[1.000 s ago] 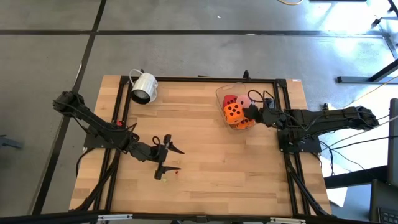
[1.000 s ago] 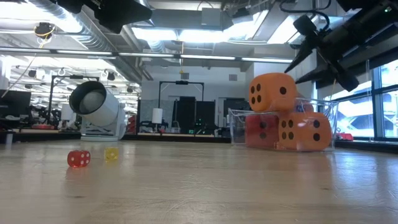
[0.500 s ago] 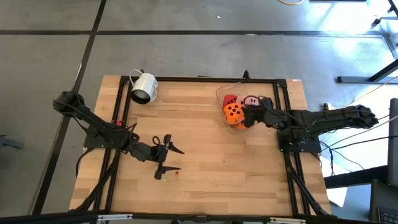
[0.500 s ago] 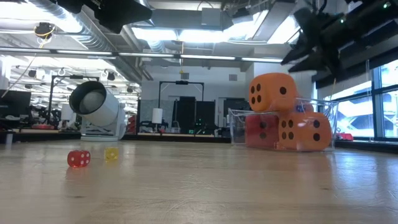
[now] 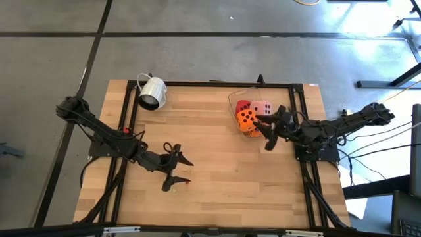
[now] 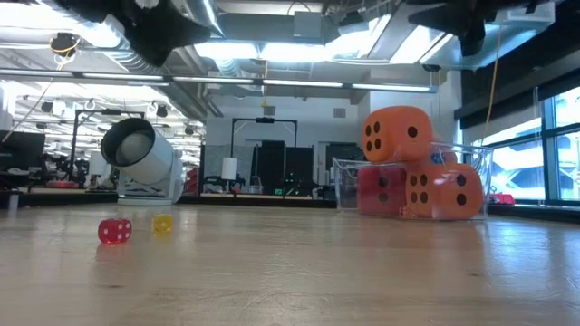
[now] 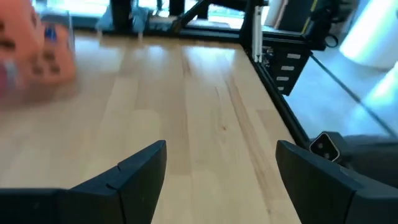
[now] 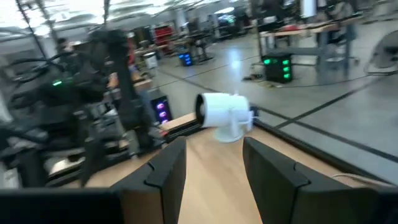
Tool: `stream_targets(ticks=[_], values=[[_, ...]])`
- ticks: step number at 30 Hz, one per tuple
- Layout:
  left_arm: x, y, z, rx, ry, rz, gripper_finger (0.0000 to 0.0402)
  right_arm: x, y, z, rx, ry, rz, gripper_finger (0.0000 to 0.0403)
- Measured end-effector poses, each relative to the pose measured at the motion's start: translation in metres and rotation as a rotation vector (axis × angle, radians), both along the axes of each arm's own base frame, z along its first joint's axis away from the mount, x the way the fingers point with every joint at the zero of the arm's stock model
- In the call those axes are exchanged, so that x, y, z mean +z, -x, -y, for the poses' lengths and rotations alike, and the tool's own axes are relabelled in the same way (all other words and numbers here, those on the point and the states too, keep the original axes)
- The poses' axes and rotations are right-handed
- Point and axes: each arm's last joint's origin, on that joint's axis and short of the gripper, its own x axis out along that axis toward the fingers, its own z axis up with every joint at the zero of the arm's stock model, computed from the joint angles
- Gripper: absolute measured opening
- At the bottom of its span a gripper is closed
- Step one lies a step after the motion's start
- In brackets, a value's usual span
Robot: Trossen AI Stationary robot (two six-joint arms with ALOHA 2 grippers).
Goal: Pick & Place Dice
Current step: Put the small green die in the bin
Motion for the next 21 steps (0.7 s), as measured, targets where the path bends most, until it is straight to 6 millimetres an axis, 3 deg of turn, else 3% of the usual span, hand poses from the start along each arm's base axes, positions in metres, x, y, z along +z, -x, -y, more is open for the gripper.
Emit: stream_targets(ticks=[4, 13, 16, 21], values=[[0.004, 0.0, 0.001, 0.032, 0.12, -0.143, 0.0294, -0.003, 0.0, -0.011, 0.077, -0.036, -0.006, 0.016], [0.043, 0.007, 0.008, 0.216, 0.279, -0.548, 0.0294, -0.022, -0.013, -0.033, 0.149, -0.086, -0.084, 0.016], [0.038, 0.007, 0.02, 0.266, 0.338, -0.625, 0.0294, -0.029, -0.017, -0.037, 0.105, -0.077, -0.11, 0.016], [0.014, 0.006, 0.045, 0.323, 0.391, -0.749, 0.0294, -0.038, -0.023, -0.041, 0.075, -0.045, -0.147, 0.016]])
